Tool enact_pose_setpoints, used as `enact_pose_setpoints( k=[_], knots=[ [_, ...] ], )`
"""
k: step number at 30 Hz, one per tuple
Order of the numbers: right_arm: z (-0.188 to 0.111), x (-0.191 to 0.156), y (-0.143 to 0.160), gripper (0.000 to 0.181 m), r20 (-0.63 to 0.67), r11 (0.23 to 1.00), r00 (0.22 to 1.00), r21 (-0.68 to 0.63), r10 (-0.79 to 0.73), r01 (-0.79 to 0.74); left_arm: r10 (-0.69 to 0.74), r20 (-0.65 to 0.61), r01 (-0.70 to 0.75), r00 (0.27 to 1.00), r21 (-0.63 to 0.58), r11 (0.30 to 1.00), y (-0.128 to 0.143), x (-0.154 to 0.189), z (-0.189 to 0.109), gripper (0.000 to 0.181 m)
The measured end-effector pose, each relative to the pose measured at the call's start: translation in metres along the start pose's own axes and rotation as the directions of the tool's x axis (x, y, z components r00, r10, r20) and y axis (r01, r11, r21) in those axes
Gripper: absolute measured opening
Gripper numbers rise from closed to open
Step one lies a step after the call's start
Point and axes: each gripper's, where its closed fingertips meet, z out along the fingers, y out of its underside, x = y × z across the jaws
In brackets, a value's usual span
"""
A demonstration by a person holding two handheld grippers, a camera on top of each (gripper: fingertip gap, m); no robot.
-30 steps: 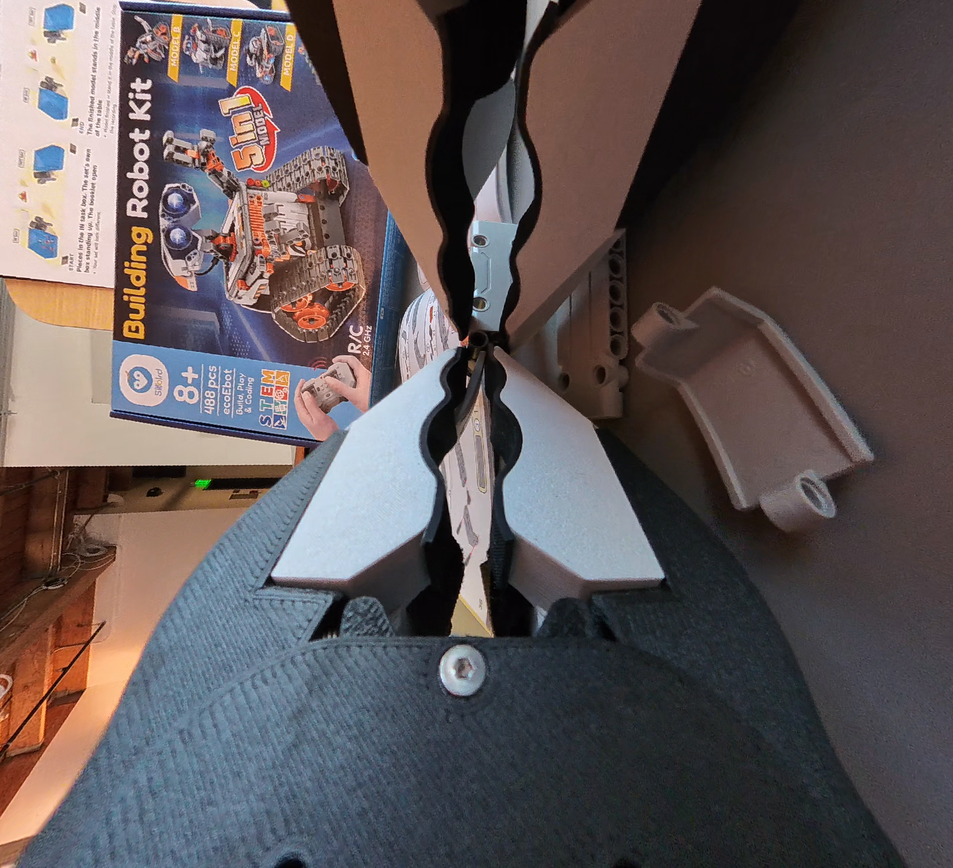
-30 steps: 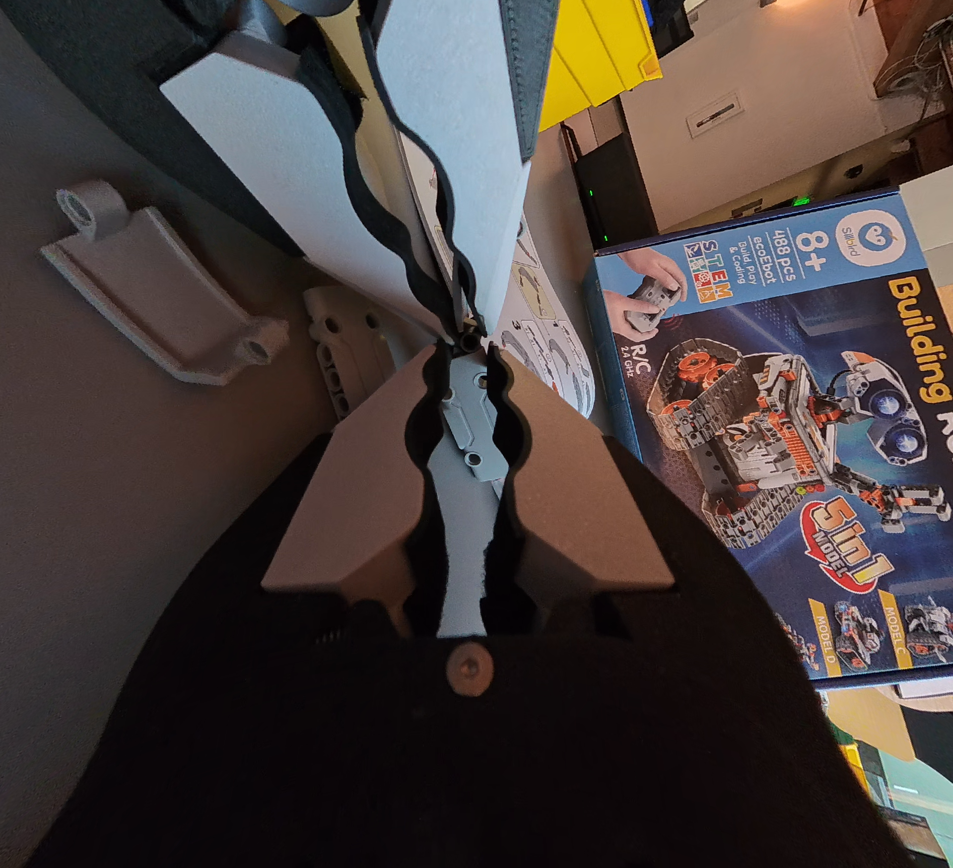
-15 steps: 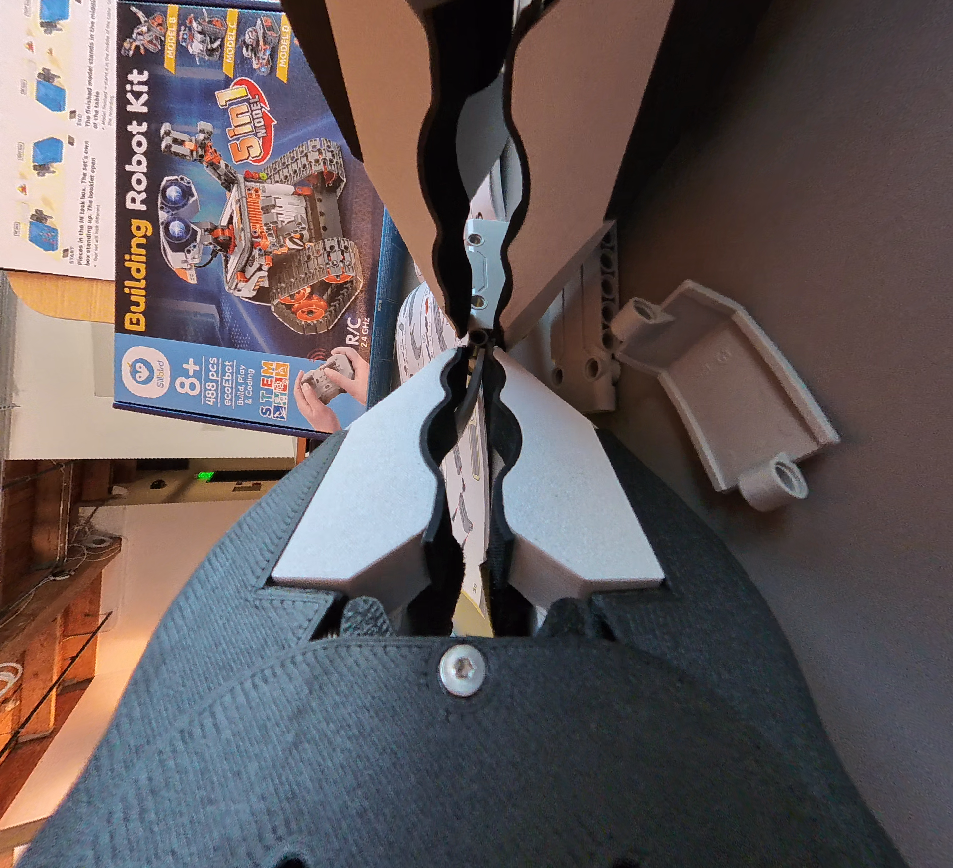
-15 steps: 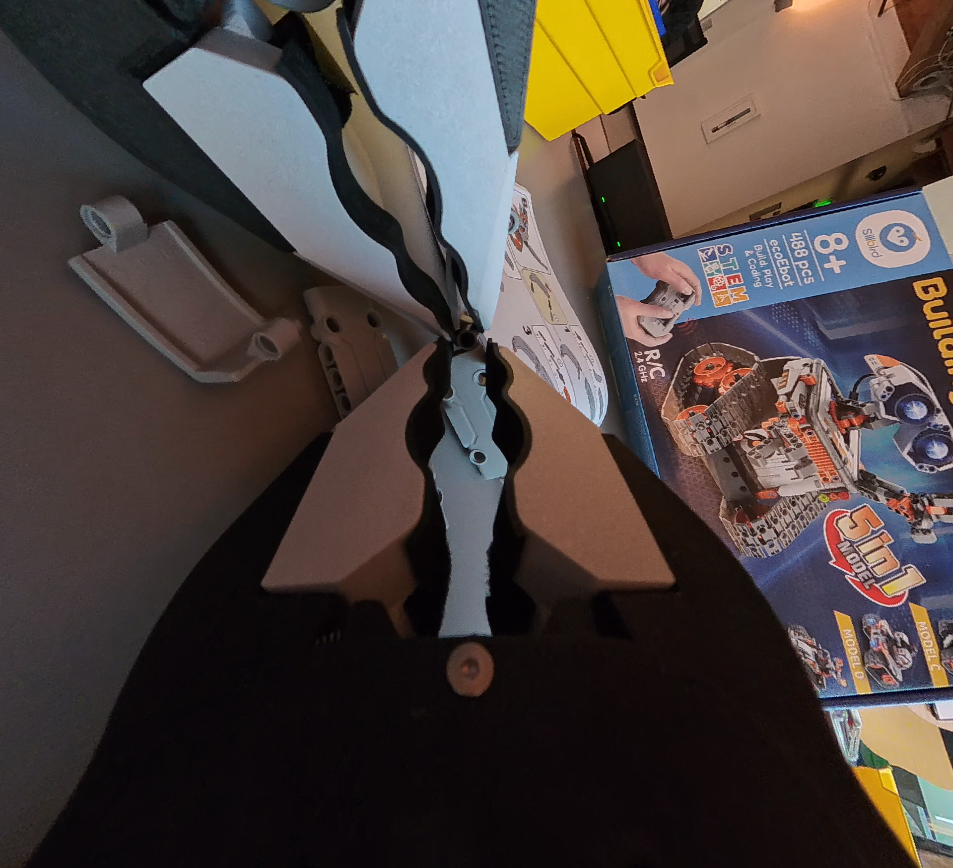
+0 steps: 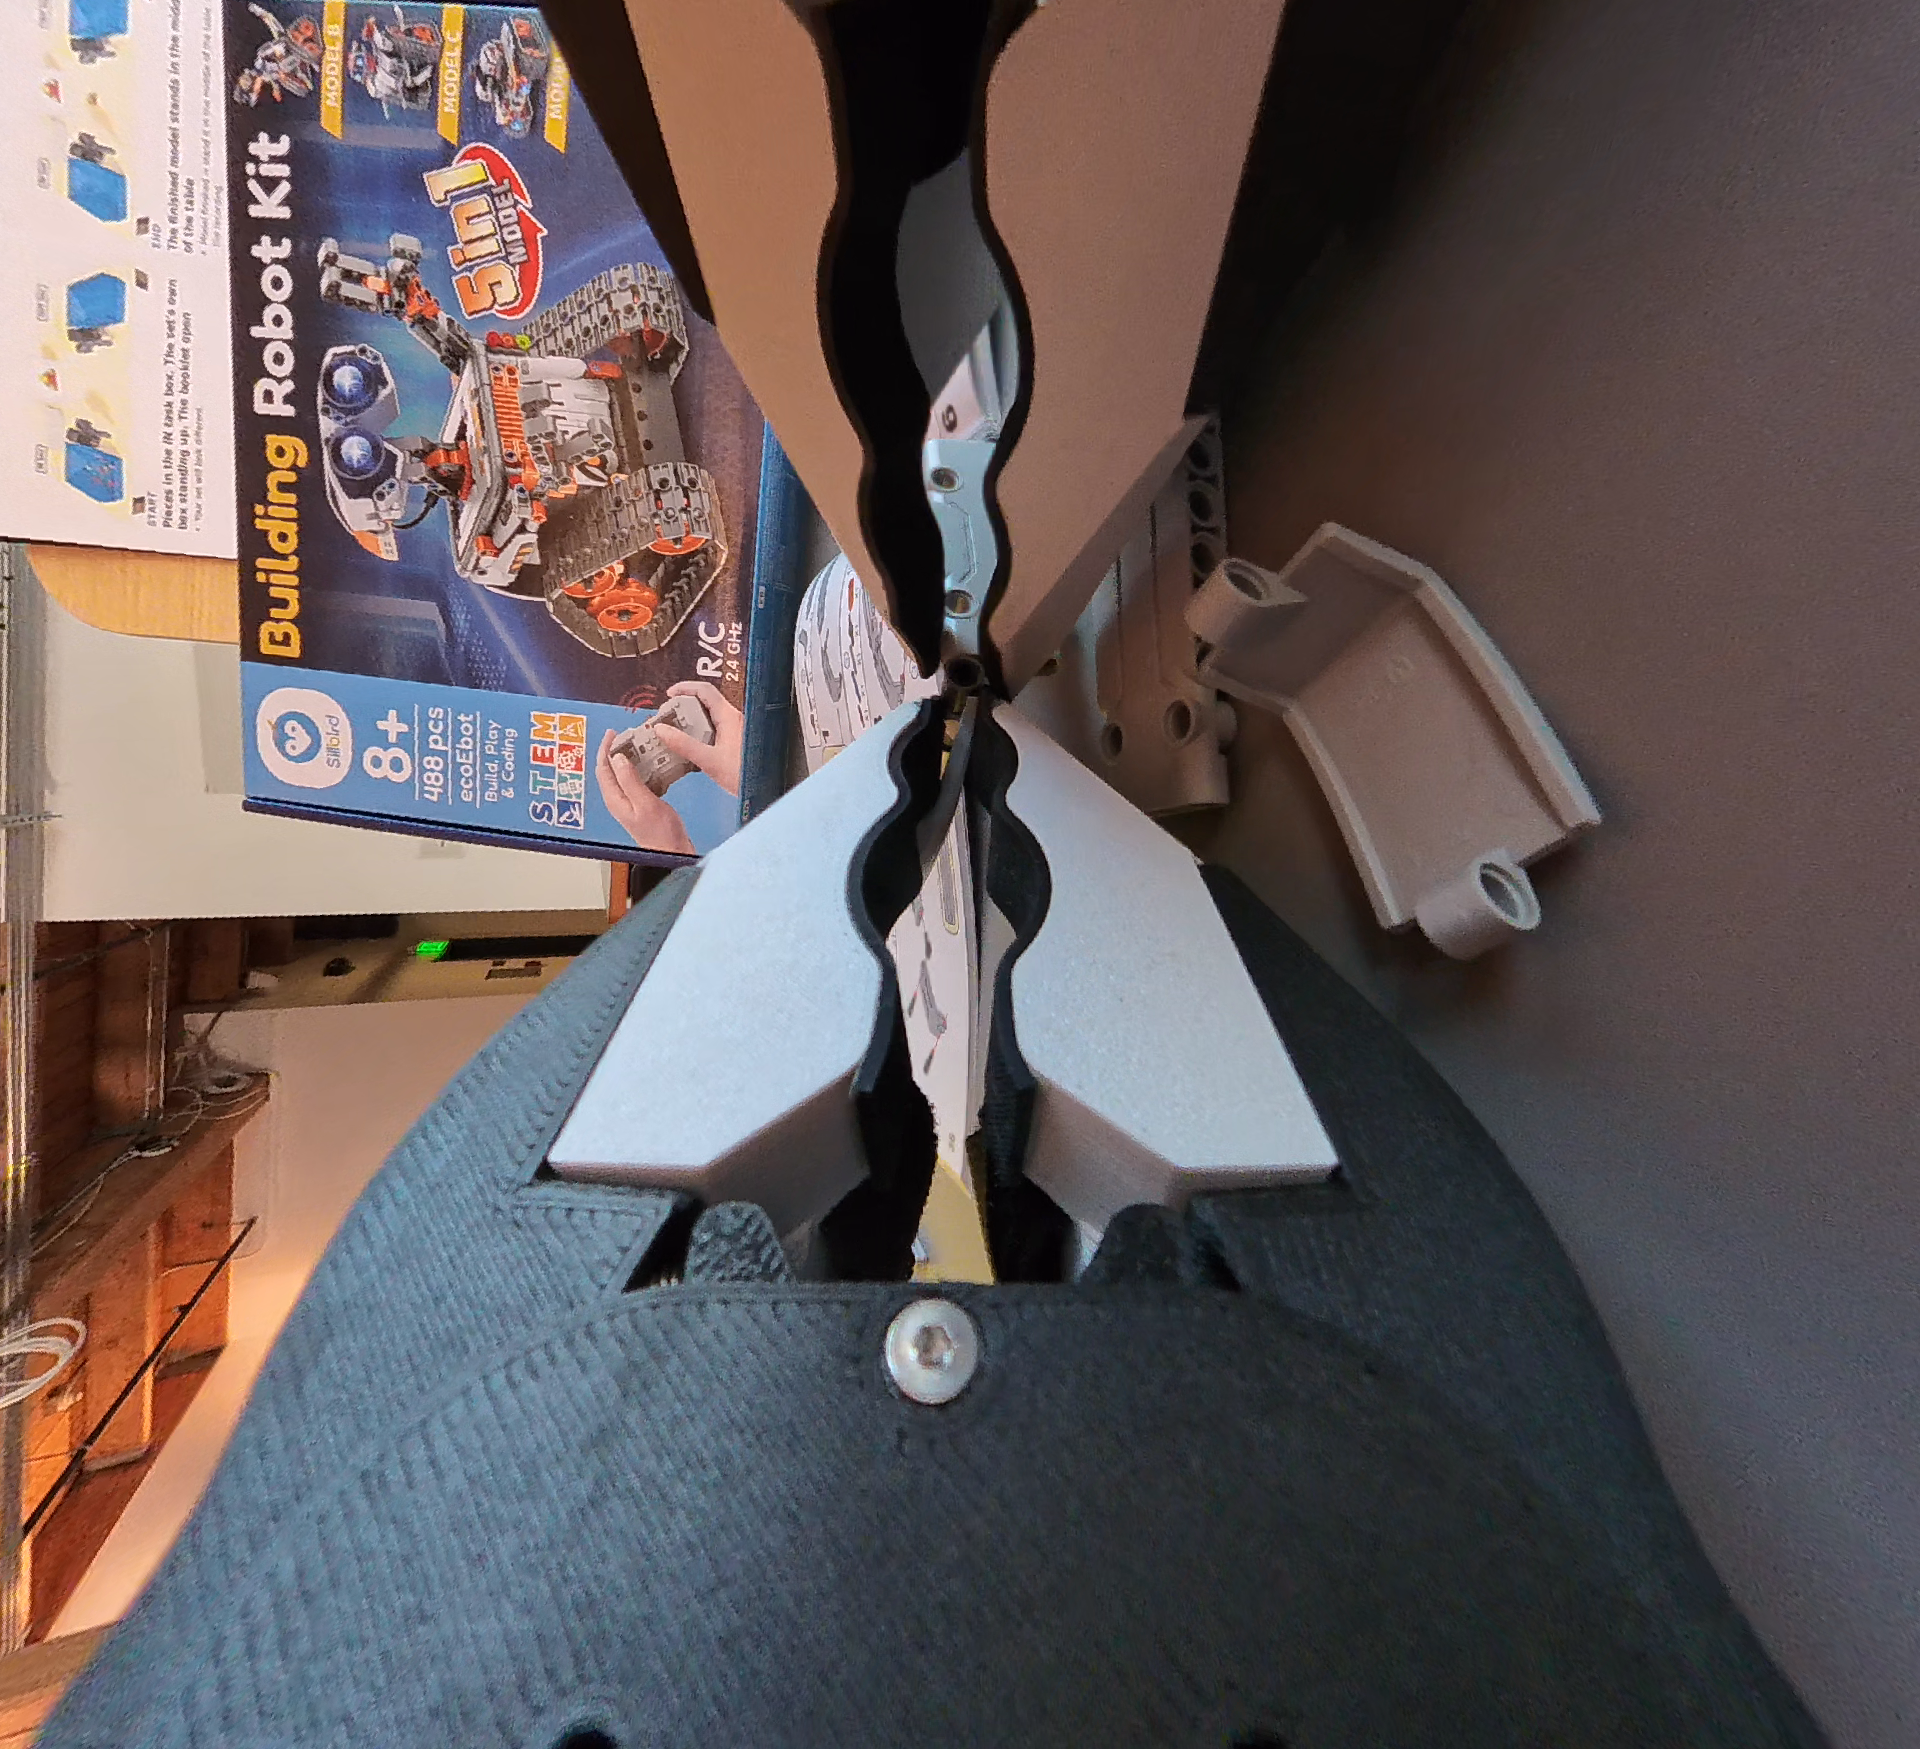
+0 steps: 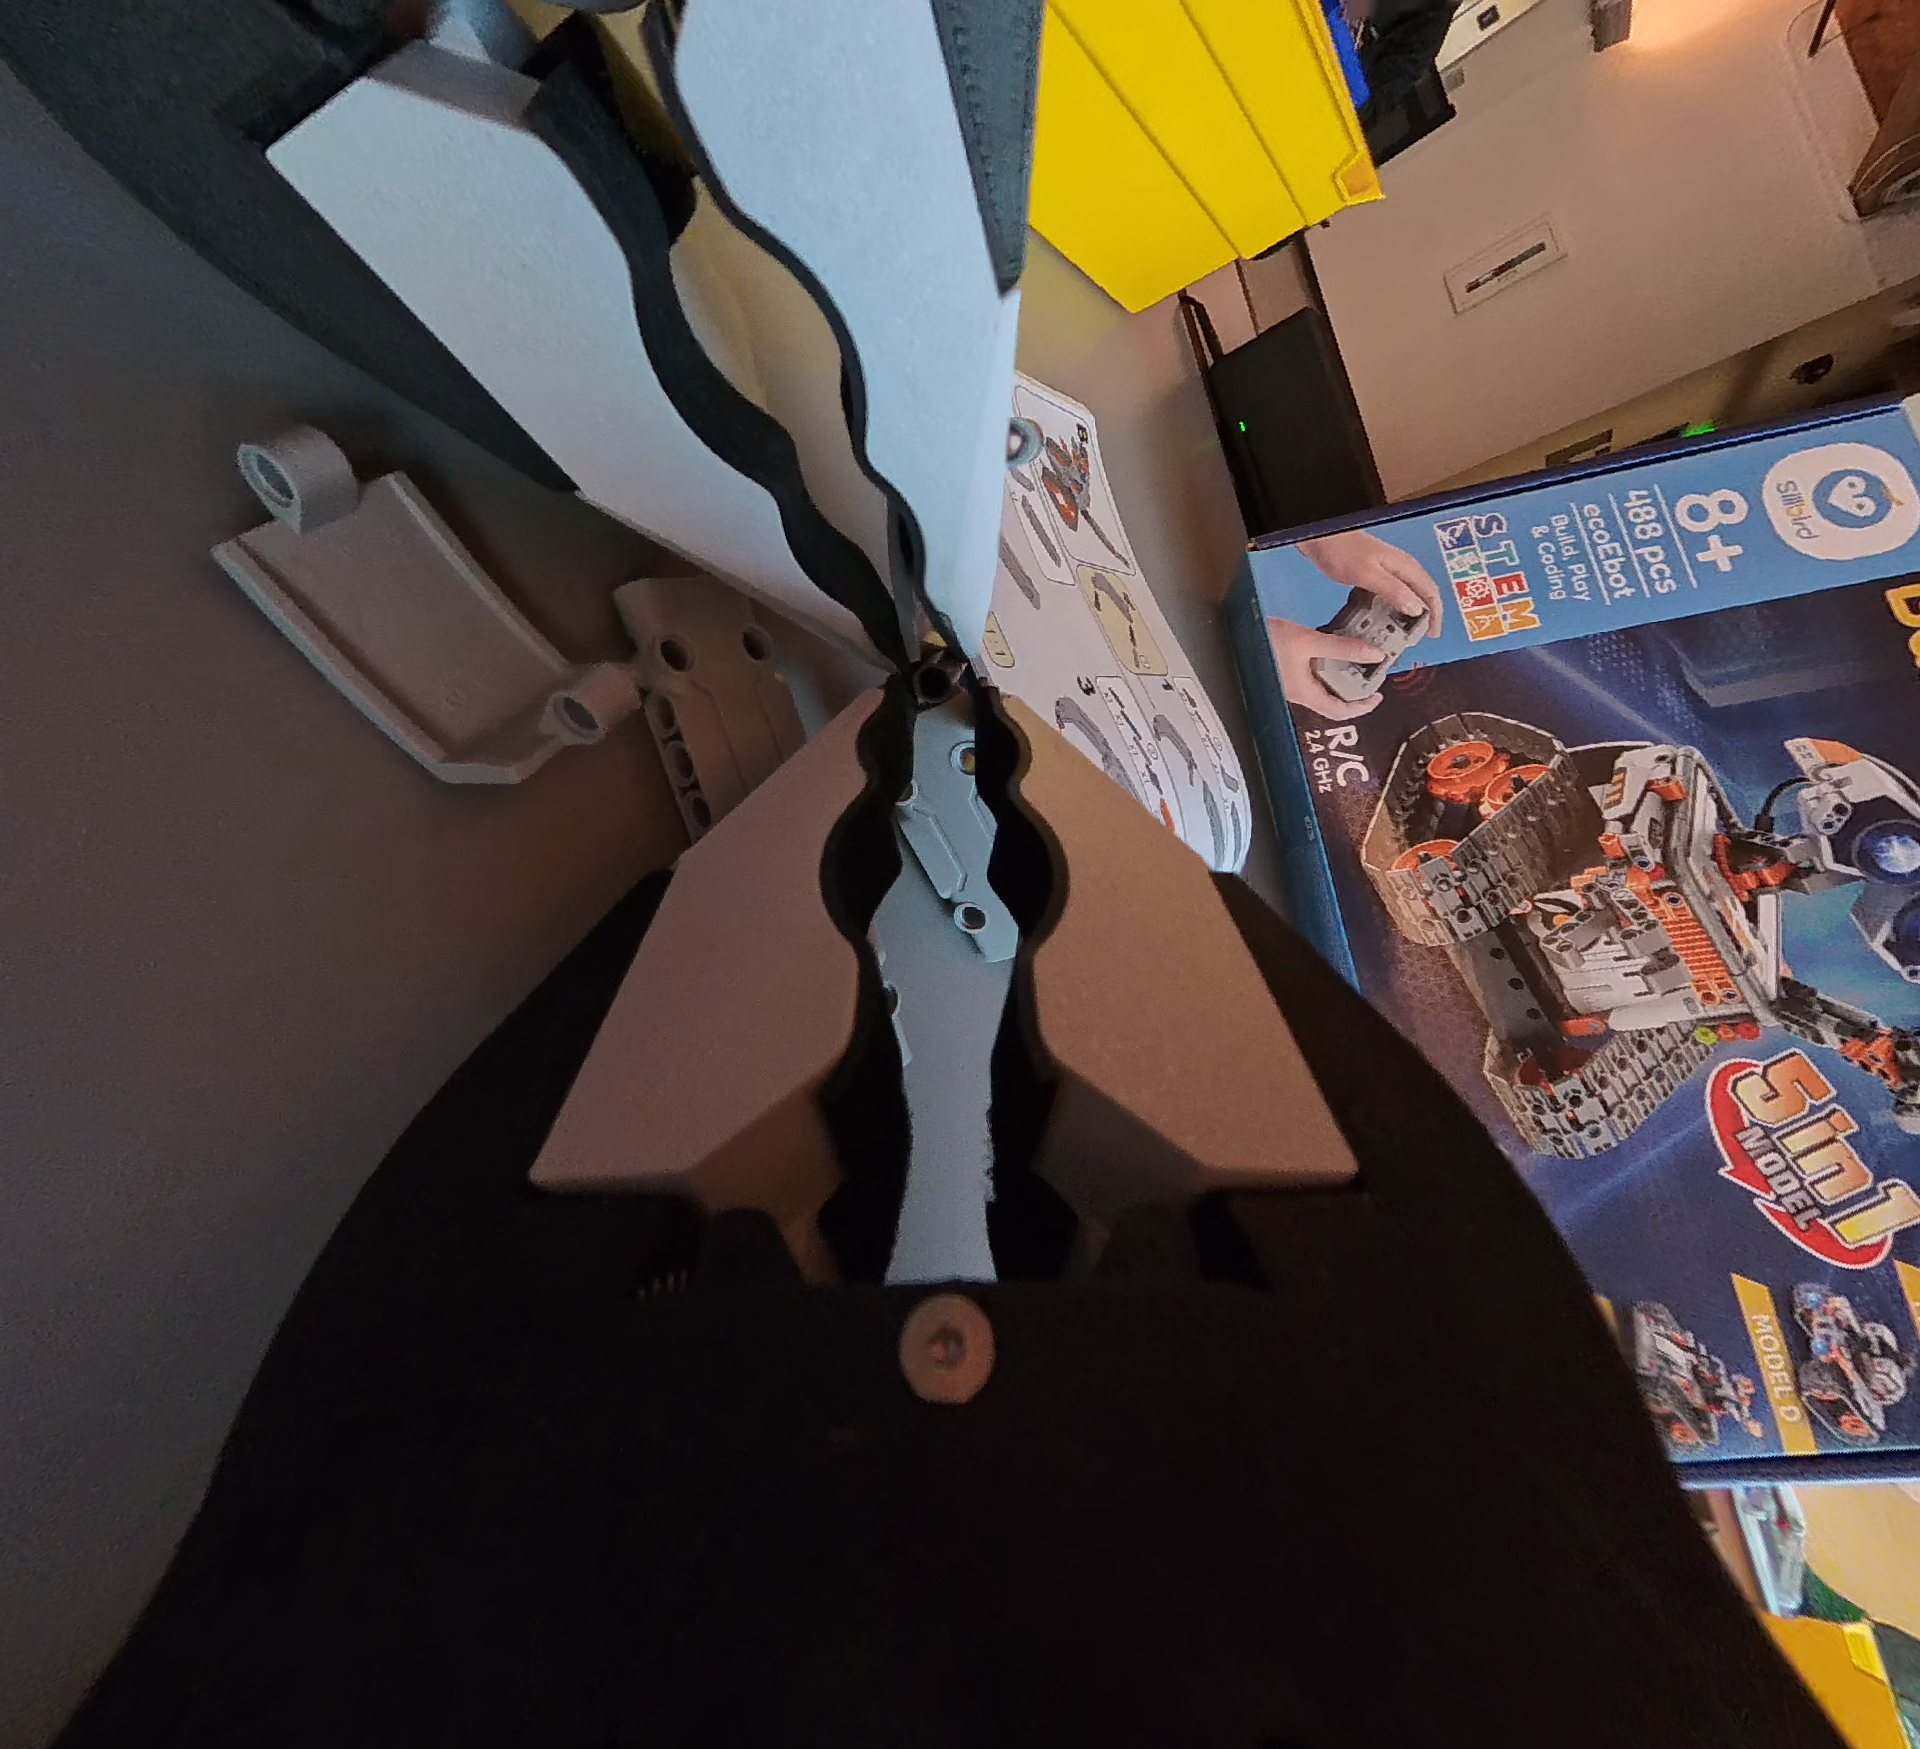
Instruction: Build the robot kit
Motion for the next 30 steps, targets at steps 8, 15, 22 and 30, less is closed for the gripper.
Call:
enact_pose_setpoints(
  k=[8, 15, 22, 30],
  knots=[
    [0.000, -0.001, -0.002, 0.013, 0.007, 1.000, 1.000, 0.013, -0.001, 0.001, -0.004, -0.013, 0.004, 1.000, -0.012, 1.000, 0.002, 0.003, -0.004, 0.004],
    [0.001, 0.005, -0.009, 0.012, -0.030, 0.999, 1.000, 0.049, 0.008, -0.006, -0.030, 0.028, 0.030, 0.999, 0.008, 1.000, 0.001, -0.005, -0.003, 0.005],
    [0.012, 0.002, -0.009, 0.011, 0.022, 0.999, 0.999, -0.021, -0.039, 0.039, -0.157, -0.086, 0.157, 0.984, -0.004, 0.988, 0.011, 0.000, 0.000, 0.004],
    [-0.003, 0.007, -0.016, 0.009, 0.046, 0.998, 0.997, 0.032, -0.060, 0.058, -0.127, -0.064, 0.129, 0.990, 0.029, 0.991, -0.001, -0.007, -0.009, 0.006]
  ],
)
